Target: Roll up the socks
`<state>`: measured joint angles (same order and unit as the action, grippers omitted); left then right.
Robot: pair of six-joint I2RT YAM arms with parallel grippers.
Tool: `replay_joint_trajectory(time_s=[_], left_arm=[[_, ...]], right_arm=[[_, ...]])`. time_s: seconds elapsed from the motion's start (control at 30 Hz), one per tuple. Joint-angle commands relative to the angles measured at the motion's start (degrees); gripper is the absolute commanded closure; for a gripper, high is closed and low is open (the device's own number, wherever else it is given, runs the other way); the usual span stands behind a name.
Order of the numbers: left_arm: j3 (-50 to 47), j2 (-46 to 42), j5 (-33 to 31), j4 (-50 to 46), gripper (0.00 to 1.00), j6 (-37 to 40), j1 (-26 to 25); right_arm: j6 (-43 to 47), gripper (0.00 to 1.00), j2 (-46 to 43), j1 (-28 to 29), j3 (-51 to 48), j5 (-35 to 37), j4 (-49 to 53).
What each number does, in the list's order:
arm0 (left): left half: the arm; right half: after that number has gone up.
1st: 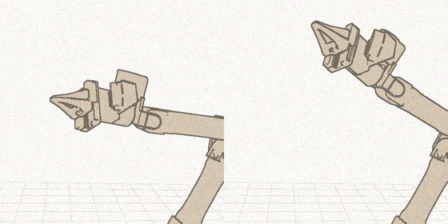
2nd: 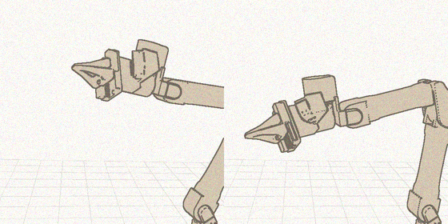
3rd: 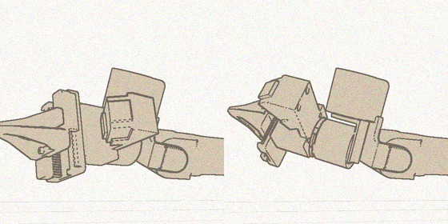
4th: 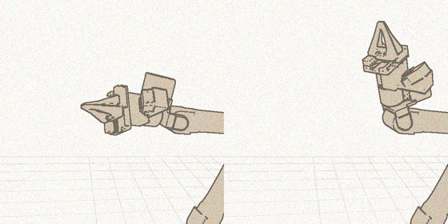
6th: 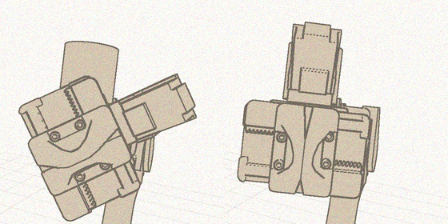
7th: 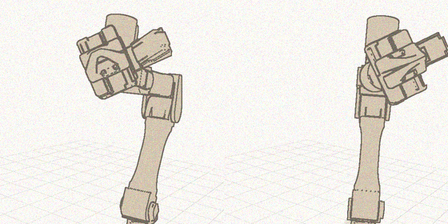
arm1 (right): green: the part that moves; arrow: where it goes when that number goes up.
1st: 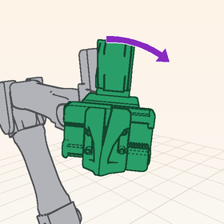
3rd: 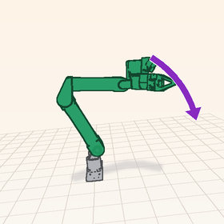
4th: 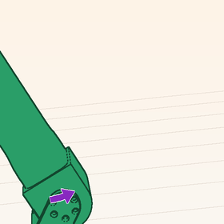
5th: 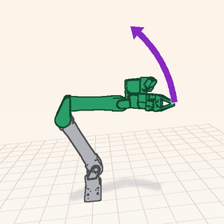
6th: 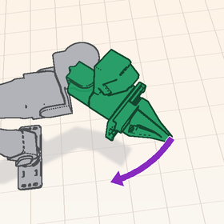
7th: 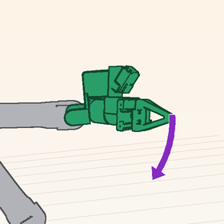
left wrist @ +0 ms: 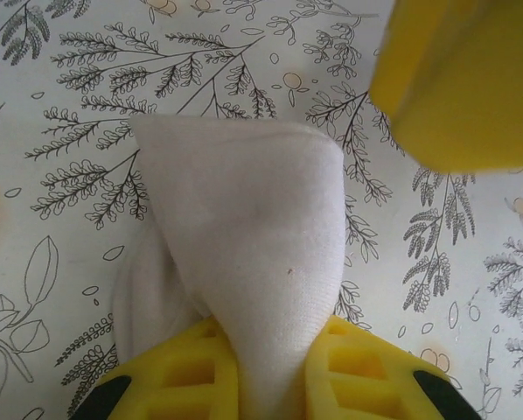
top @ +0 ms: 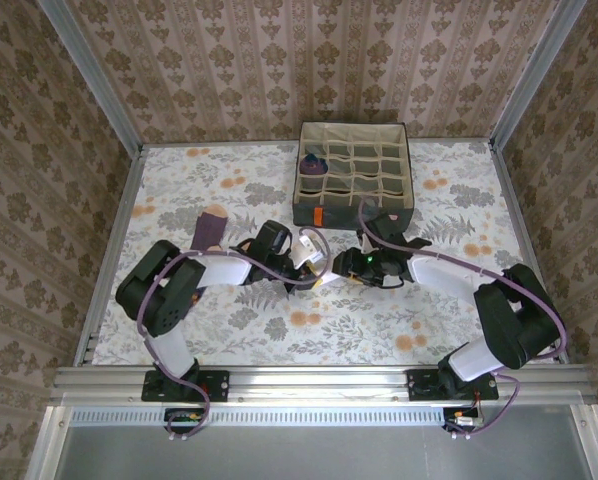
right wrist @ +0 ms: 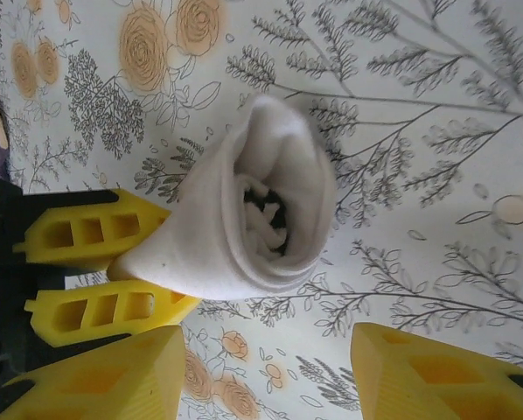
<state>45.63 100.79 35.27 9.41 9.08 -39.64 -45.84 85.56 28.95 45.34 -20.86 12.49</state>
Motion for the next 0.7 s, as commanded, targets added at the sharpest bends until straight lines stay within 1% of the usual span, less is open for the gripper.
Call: replay_joint_trajectory(time_s=[0.0,0.1,0.2,0.37,0.5,0.67], left_arm=[[0.47,3.12,4.12,-4.01,1.00,-5.55,0.84],[1.00,4.34,5.66,-3.63,1.00,-7.35,1.52],[1.05,5.19,6.79,-2.96,1.00,-8.50,1.92],[1.39,6.21,7.84,-2.65,1.00,-9.32,2.06],[1.31,6.74,8.56,-2.14,1.00,-9.87,2.15],[1.07,7.55,9.86,-1.31,1.00,-10.96,2.57]], right_arm=[[-6.89,0.46,-0.64,1.40,-1.22,2.87,-4.93],[-9.92,0.45,0.76,1.90,-1.72,3.36,-7.40],[-13.45,0.44,2.61,1.90,-2.86,2.66,-12.02],[-16.89,0.42,5.50,1.97,-2.39,2.49,-16.00],[-18.16,0.40,7.87,1.99,-1.25,2.40,-16.42],[-18.63,0.38,9.26,2.12,-0.17,3.44,-13.70]])
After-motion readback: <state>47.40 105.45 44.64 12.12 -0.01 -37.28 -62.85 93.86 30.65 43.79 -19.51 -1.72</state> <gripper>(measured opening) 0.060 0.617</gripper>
